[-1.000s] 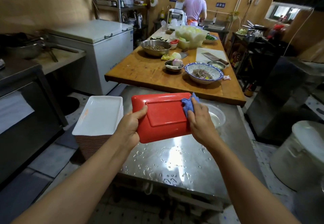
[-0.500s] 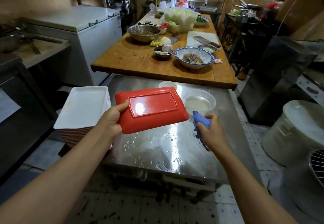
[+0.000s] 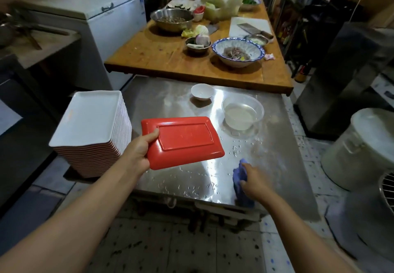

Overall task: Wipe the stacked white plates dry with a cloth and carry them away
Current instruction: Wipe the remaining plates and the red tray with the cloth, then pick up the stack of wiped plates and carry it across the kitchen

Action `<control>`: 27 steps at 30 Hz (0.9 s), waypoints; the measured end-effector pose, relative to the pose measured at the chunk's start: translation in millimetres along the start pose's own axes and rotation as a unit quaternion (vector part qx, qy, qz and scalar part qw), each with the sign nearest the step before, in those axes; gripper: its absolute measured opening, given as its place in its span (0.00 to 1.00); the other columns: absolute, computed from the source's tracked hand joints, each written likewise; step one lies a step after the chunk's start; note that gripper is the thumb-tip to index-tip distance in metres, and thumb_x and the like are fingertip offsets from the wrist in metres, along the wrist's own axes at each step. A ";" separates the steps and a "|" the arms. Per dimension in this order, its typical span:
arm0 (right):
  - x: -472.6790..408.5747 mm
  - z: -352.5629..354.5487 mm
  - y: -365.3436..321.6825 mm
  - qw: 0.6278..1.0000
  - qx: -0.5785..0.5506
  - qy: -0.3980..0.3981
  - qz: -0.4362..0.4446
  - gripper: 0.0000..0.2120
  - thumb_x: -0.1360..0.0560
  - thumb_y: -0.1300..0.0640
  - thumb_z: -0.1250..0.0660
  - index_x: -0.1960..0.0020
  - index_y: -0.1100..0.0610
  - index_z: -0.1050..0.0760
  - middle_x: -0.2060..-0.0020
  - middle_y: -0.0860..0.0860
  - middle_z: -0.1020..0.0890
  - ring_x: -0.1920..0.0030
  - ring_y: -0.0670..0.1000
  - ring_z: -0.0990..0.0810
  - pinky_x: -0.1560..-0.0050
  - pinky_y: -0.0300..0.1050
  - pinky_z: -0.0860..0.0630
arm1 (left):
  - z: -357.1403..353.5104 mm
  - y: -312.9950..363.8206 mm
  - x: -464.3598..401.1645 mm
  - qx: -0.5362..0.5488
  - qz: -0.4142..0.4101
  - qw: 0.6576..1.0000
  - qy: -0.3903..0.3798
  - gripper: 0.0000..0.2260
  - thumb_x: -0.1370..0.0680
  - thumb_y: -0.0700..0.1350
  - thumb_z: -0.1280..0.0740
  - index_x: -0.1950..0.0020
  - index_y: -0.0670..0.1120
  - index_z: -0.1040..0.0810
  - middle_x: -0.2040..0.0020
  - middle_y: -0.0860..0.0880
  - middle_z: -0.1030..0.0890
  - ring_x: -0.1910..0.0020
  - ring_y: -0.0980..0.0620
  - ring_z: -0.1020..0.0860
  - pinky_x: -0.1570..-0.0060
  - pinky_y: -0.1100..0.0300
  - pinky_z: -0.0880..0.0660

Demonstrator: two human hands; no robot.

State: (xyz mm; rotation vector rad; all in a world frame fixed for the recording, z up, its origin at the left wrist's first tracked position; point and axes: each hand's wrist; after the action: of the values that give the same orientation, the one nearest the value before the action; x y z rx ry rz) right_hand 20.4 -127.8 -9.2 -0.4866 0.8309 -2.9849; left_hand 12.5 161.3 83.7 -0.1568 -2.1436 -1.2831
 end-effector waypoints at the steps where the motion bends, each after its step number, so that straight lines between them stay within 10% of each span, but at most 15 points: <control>1: -1.6 0.7 -0.1 1.000 0.014 -0.004 -0.008 0.13 0.24 0.60 0.39 0.39 0.59 0.30 0.44 0.59 0.24 0.48 0.58 0.24 0.53 0.43 0.30 | -0.2 -0.1 0.8 0.000 -0.005 1.000 0.002 0.11 0.22 0.43 0.35 0.41 0.43 0.26 0.56 0.44 0.18 0.58 0.46 0.20 0.61 0.49 0.24; 12: -16.6 49.8 -95.8 0.992 -0.062 0.064 0.093 0.20 0.24 0.55 0.34 0.33 0.55 0.31 0.35 0.56 0.29 0.42 0.53 0.25 0.42 0.45 0.28 | -5.3 40.0 35.8 -0.137 -0.288 0.948 0.010 0.05 0.23 0.40 0.33 0.48 0.46 0.21 0.56 0.48 0.17 0.58 0.51 0.19 0.53 0.55 0.23; 17: -14.4 62.9 -153.4 0.974 -0.177 0.035 0.140 0.15 0.22 0.55 0.37 0.36 0.55 0.28 0.41 0.52 0.24 0.50 0.48 0.23 0.51 0.44 0.26 | 5.6 60.5 61.3 -0.416 -0.518 0.742 0.088 0.05 0.26 0.43 0.29 0.51 0.48 0.19 0.63 0.59 0.23 0.63 0.53 0.23 0.63 0.61 0.27; 22: -4.3 73.7 -211.5 0.898 -0.417 -0.112 0.088 0.13 0.19 0.50 0.43 0.44 0.57 0.27 0.53 0.55 0.19 0.58 0.52 0.20 0.58 0.45 0.26 | 27.9 61.1 80.9 -0.604 -0.606 0.498 0.136 0.11 0.24 0.50 0.36 0.57 0.44 0.19 0.63 0.48 0.23 0.64 0.46 0.23 0.74 0.56 0.28; 27: 0.5 60.2 -257.0 0.894 -0.383 -0.220 0.078 0.18 0.23 0.46 0.37 0.46 0.61 0.25 0.68 0.55 0.19 0.73 0.49 0.27 0.70 0.41 0.35 | 56.0 50.4 88.8 -0.695 -0.575 0.402 0.159 0.08 0.35 0.34 0.25 0.61 0.44 0.20 0.65 0.48 0.23 0.66 0.47 0.23 0.80 0.58 0.31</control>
State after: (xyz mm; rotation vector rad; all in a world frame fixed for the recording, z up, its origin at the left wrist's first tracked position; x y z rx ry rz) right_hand 57.6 62.7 169.6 -0.9845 1.8382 -2.1441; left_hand -63.2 215.3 153.7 0.9932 0.0887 -3.1177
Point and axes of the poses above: each hand's wrist, its own x-axis away from the middle knuckle, its own z-axis out of the back of the hand, y = z × x
